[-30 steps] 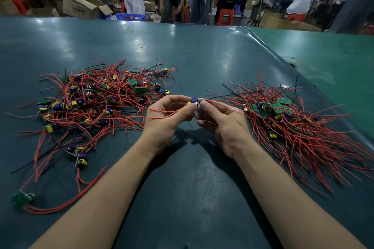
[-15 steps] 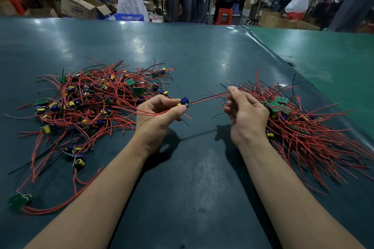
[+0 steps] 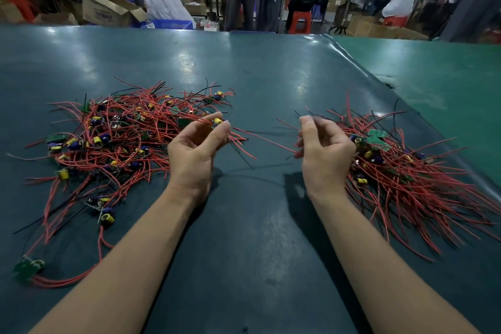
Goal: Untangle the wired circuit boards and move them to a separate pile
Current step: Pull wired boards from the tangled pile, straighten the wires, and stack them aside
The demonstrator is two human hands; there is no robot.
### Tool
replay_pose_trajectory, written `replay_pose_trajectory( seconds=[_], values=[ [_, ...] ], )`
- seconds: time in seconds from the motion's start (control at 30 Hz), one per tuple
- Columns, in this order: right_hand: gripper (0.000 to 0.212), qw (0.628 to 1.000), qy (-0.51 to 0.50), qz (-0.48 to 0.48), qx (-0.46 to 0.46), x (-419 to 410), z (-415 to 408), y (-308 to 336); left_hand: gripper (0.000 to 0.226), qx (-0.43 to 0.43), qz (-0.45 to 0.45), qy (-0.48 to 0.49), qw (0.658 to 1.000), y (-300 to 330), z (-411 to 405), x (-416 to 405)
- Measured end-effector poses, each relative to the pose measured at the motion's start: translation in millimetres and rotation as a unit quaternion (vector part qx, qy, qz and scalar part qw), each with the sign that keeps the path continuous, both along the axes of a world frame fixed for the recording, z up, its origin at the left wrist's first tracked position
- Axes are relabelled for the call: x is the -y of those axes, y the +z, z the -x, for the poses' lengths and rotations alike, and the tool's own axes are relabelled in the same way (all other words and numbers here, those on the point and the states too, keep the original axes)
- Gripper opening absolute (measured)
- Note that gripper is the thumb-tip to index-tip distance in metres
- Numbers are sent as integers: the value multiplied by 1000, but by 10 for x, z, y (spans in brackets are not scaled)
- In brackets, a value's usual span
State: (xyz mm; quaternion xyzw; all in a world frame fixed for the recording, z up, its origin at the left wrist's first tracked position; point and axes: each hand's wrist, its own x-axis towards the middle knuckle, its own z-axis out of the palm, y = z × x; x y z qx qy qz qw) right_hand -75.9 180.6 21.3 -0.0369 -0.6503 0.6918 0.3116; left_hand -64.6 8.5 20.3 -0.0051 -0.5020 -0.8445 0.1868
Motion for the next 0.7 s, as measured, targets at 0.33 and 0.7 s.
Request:
replay_pose_trajectory(
  seconds=[0.33,0.7],
  values=[
    [15,995,88,9,49,1,-21,1,15,54,-123,-167,977,115,-60,76],
    [12,911,358,105,175,99,-105,11,24,80,172,-207,960,-36,-130,-119]
  ],
)
